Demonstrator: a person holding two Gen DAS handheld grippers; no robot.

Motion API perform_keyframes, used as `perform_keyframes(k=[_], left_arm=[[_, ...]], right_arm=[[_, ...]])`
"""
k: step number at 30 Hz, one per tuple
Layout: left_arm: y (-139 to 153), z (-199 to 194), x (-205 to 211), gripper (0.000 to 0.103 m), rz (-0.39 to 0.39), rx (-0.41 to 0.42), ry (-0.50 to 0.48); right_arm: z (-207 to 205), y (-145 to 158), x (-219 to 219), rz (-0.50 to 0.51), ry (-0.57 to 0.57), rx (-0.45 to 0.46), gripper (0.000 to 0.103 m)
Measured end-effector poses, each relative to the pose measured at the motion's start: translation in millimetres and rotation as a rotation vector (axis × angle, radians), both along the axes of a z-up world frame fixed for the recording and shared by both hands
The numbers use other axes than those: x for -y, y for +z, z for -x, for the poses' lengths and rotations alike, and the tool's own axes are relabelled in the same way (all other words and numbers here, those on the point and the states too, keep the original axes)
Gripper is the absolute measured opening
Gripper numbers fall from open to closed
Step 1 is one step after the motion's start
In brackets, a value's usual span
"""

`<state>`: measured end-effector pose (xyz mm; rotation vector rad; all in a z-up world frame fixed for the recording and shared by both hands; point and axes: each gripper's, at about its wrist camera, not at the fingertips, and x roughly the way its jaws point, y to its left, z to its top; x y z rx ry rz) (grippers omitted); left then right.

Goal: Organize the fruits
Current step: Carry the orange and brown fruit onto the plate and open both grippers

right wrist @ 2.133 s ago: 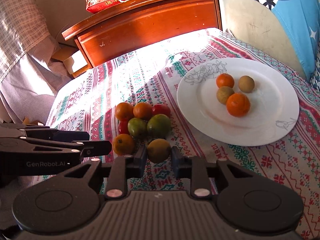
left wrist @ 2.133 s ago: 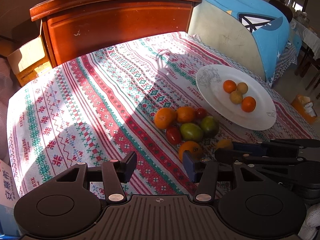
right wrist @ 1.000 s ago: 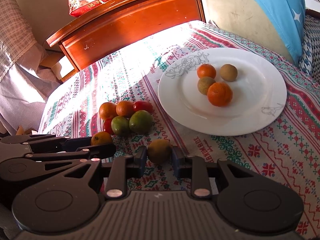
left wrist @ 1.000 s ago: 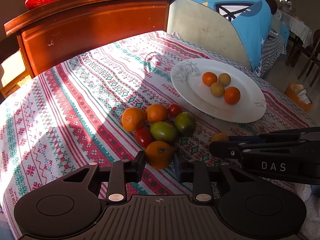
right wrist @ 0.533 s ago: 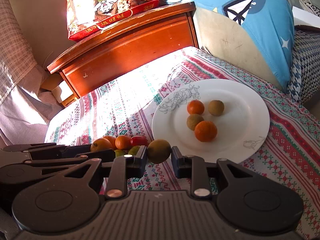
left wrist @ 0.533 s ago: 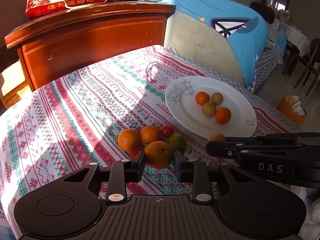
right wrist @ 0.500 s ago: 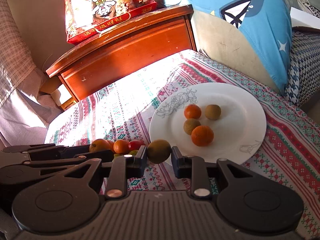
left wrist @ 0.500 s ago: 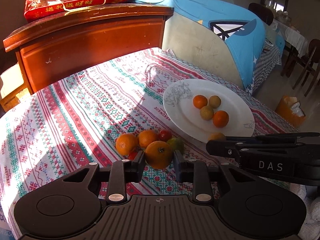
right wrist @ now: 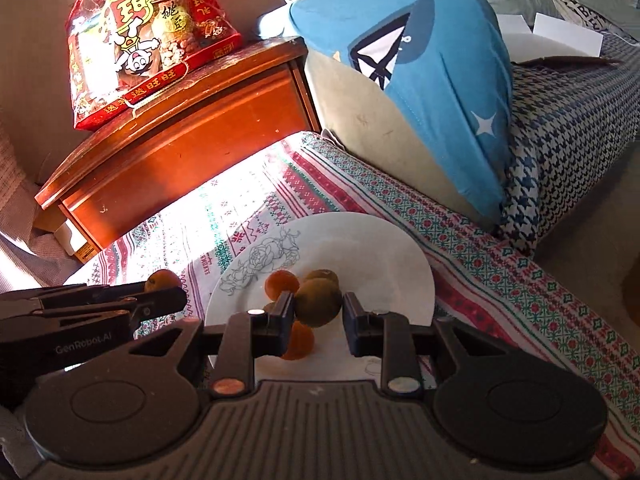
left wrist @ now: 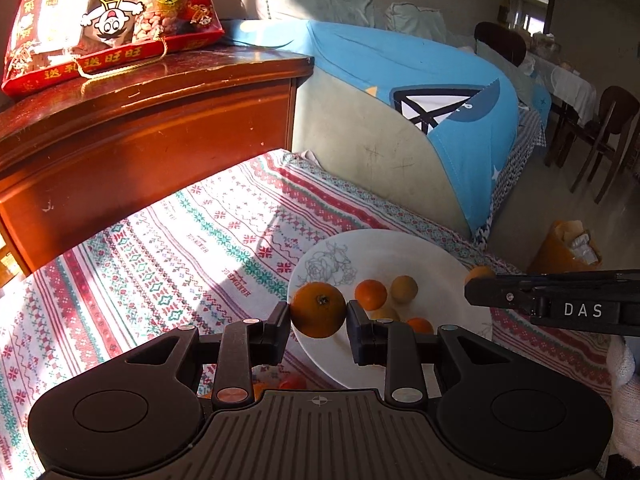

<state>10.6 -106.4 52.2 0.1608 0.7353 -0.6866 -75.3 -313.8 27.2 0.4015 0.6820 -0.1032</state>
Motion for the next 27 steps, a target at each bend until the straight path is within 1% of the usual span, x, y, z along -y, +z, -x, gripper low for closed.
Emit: perform_keyframes(k=[8, 12, 15, 16, 19, 23, 24, 25, 26, 27], left_arm=[[-25, -17, 23, 0.027, -0.047, -0.063, 0.017], [-30, -21, 27, 0.028, -0.051, -0.079, 0.015], [-33, -24, 31, 0.028, -0.052, -0.096, 0.021], [-34, -26, 32, 0.028, -0.052, -0.102, 0.022], [-35, -28, 35, 0.028, -0.046, -0.119, 0.024], [-30, -27, 35, 0.031, -0.014, -0.117, 0.026], [-26, -27, 35, 0.038, -0.008, -0.111, 0.028], [-23, -26, 35, 0.041, -0.001, -0.104, 0.034], [-21, -26, 34, 0.045, 0.006, -0.096, 0.041], [-19, -26, 33, 0.045, 0.007, -0.09, 0.045]], right_arm=[[-16, -19, 4, -0.045, -0.018, -0.055, 0.027], [-22, -26, 4, -0.06, -0.028, -0.072, 0.027], [-25, -28, 7, -0.087, -0.049, -0.074, 0.027], [-25, -28, 7, -0.094, -0.055, -0.071, 0.03], [-26, -23, 10, -0.11, -0.067, -0.05, 0.03], [-24, -15, 13, -0.137, -0.079, -0.024, 0.03], [-23, -14, 12, -0.133, -0.08, -0.021, 0.03], [-23, -12, 12, -0.125, -0.078, -0.019, 0.03], [-23, -11, 11, -0.118, -0.075, -0.016, 0.03], [-22, -10, 10, -0.117, -0.072, -0.013, 0.03]])
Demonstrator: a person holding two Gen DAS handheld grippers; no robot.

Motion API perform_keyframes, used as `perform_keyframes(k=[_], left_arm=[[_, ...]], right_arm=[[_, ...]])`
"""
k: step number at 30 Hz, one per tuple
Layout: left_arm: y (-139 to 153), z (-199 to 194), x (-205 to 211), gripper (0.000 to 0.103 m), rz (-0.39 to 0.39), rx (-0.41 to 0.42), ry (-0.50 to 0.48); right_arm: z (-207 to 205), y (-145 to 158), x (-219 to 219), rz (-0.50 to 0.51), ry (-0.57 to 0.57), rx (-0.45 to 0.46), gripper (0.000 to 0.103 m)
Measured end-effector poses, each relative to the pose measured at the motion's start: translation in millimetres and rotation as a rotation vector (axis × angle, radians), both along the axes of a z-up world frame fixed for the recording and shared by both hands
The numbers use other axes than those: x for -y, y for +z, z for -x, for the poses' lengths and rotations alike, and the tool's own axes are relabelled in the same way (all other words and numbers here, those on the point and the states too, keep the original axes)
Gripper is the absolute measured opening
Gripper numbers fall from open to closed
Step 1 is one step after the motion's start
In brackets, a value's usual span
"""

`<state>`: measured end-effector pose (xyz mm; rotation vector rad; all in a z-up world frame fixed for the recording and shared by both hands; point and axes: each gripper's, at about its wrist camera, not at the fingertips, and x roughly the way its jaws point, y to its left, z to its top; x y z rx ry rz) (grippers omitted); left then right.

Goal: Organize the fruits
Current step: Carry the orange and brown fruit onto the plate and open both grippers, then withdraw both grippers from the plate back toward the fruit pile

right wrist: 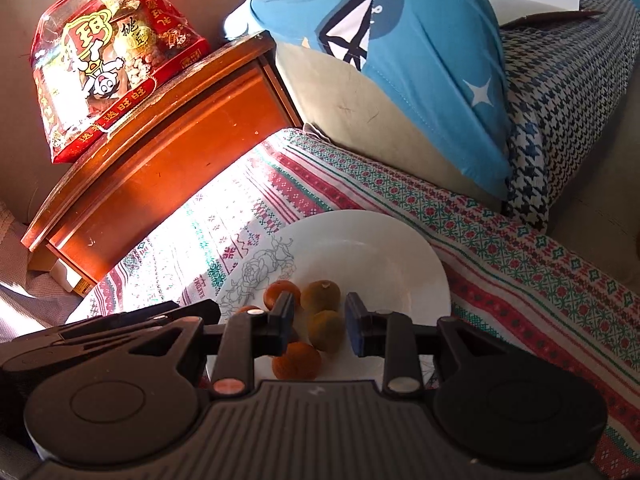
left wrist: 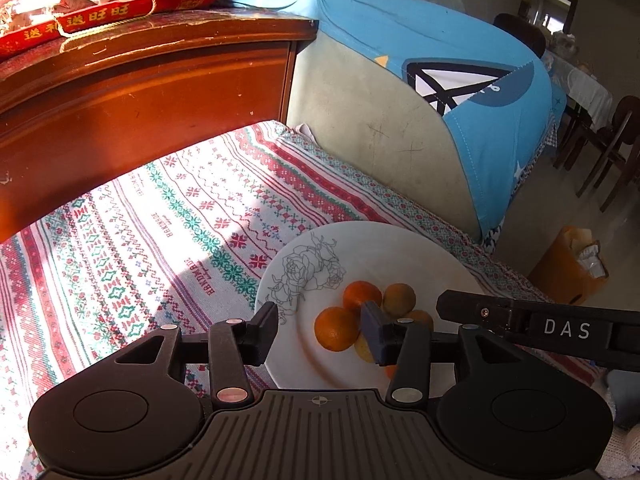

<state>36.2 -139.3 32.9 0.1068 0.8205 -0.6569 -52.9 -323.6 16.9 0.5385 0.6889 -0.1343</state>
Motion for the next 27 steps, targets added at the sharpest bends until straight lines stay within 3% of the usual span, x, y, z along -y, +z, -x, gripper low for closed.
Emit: perform_keyframes(k=[27], left_arm=[[30, 10, -71, 0.05, -0.042, 0.028, 0.13]], right_arm=[[16, 26, -49, 0.074, 0.186, 0.072, 0.032]])
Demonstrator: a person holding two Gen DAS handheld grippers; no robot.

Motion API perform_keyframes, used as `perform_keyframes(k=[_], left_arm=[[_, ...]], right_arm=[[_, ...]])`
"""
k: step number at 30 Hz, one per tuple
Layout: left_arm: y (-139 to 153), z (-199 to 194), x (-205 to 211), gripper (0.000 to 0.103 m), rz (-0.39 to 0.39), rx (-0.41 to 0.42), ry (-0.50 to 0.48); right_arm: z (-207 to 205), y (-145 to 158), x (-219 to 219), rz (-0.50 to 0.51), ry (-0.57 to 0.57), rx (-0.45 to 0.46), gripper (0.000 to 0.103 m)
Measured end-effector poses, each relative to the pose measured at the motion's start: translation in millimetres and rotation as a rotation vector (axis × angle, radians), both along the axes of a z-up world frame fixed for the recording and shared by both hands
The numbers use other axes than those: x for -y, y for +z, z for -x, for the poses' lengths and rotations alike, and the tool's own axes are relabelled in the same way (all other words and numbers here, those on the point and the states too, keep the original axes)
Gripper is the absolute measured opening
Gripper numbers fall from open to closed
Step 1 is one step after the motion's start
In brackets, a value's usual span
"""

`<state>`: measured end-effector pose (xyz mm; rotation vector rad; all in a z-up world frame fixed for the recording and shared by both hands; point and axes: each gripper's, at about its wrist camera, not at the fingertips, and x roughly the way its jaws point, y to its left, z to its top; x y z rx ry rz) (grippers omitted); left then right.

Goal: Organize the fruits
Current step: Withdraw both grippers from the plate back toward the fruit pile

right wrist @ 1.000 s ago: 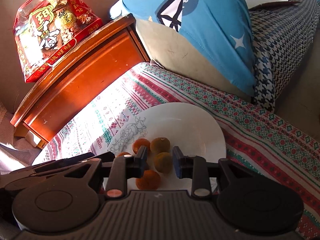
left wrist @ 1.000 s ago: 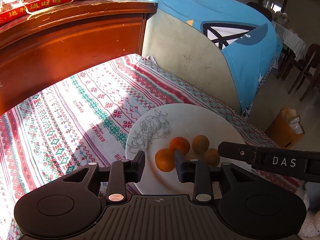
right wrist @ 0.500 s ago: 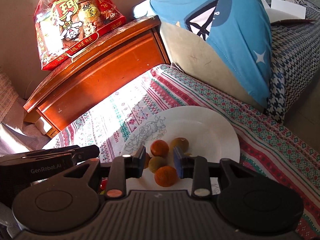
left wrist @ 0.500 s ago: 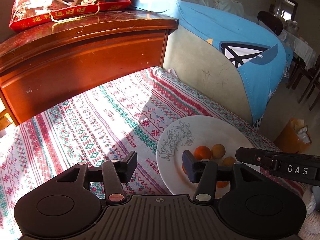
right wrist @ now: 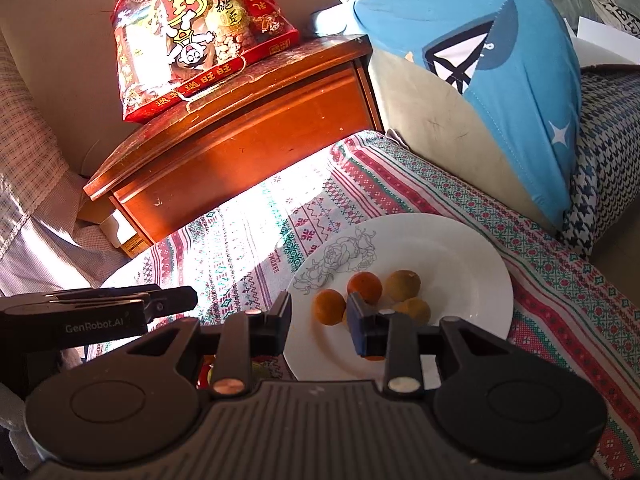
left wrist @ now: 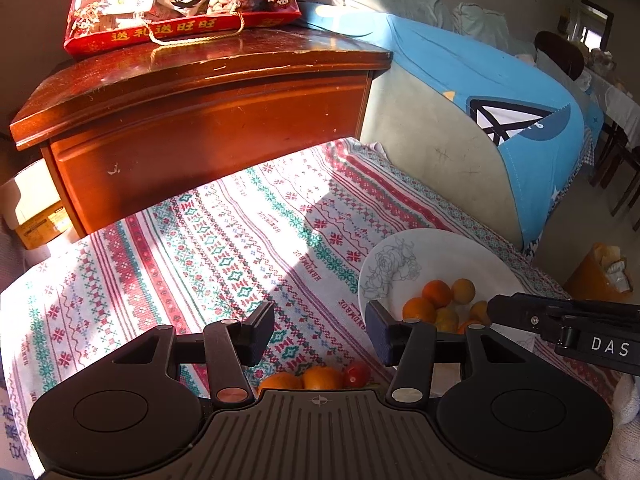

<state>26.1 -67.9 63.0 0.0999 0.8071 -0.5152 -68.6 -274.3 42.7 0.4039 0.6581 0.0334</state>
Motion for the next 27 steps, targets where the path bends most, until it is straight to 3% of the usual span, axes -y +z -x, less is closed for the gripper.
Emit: perform_keyframes(k=[15, 27], left_arm=[[-17, 20, -41, 0.05, -0.029, -0.015, 0.015], [-35, 33, -52, 0.05, -0.054, -0.01, -0.055]], right_arm=[[1, -20, -38, -0.049, 0.118, -0.04, 0.032], [-19, -45, -57, -0.065, 0.158, -0.115, 0.032]])
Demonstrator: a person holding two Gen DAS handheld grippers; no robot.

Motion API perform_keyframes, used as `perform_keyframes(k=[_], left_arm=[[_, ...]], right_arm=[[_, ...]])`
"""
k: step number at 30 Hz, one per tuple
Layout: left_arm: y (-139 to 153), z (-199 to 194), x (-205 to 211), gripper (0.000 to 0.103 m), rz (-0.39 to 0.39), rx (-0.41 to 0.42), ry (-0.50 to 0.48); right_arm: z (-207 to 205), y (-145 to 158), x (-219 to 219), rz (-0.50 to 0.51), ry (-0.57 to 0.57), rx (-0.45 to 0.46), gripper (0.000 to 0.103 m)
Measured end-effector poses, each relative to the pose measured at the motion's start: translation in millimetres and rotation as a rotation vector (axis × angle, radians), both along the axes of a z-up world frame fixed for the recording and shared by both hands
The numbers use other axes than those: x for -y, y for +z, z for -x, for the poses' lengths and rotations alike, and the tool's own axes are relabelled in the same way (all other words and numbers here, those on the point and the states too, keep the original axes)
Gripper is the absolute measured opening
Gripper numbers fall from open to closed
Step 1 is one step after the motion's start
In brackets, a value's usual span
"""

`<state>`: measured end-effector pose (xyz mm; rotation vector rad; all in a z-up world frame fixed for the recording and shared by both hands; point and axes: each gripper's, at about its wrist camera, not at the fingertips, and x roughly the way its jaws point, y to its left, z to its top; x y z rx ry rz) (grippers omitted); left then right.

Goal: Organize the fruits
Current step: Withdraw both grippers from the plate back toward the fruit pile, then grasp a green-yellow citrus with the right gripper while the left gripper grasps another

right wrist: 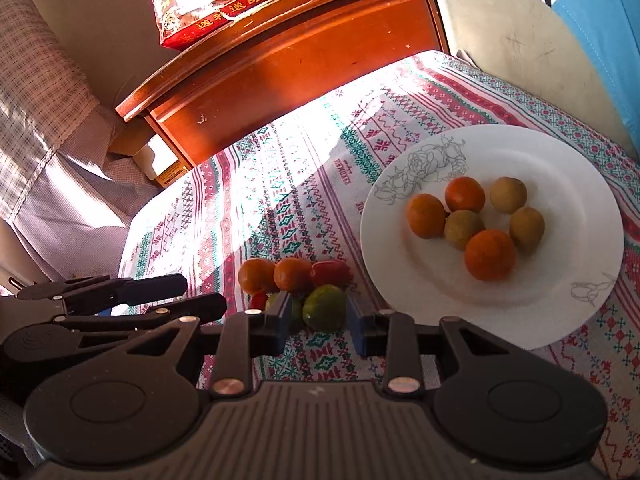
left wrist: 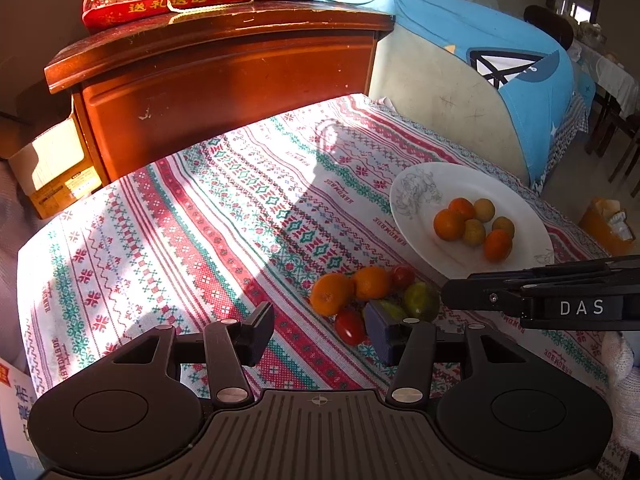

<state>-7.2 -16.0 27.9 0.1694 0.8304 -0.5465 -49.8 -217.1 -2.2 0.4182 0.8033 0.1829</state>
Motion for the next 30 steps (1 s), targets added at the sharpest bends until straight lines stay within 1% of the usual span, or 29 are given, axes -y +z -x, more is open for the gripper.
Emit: perform_keyframes(k=[4, 10, 15, 18, 22, 26, 30], left_arm=[[-4, 2, -2, 0.05, -0.009, 0.009, -0.015], [-8, 6, -4, 0.049, -0.015, 0.02, -0.039], [-8, 8, -2, 0.049, -0.011, 0.037, -0.069], [-8, 12, 1, 0.049, -0.015, 0.059, -0.094], [-9, 14, 4, 0.049, -0.009, 0.066, -0.121], [-12, 17, 9, 0.045, -0.02, 0.088, -0.146], [-12, 21, 16, 0.045, -0.017, 0.112, -0.183]], right_arm=[[-7, -5, -2, -0.017, -0.009, -0.026, 0.032], [-16, -12, -8, 0.007, -0.026, -0.055, 0.032], [-21, -19, -7, 0.001, -0.041, -0.085, 0.031], [-21, -19, -7, 0.008, -0.034, -0.079, 0.03], [-17, -17, -4, 0.008, -0.027, -0.073, 0.03], [-10, -10, 1, -0.01, -0.024, -0.053, 0.03], [-5, -5, 5, -0.019, -0.03, -0.038, 0.03]])
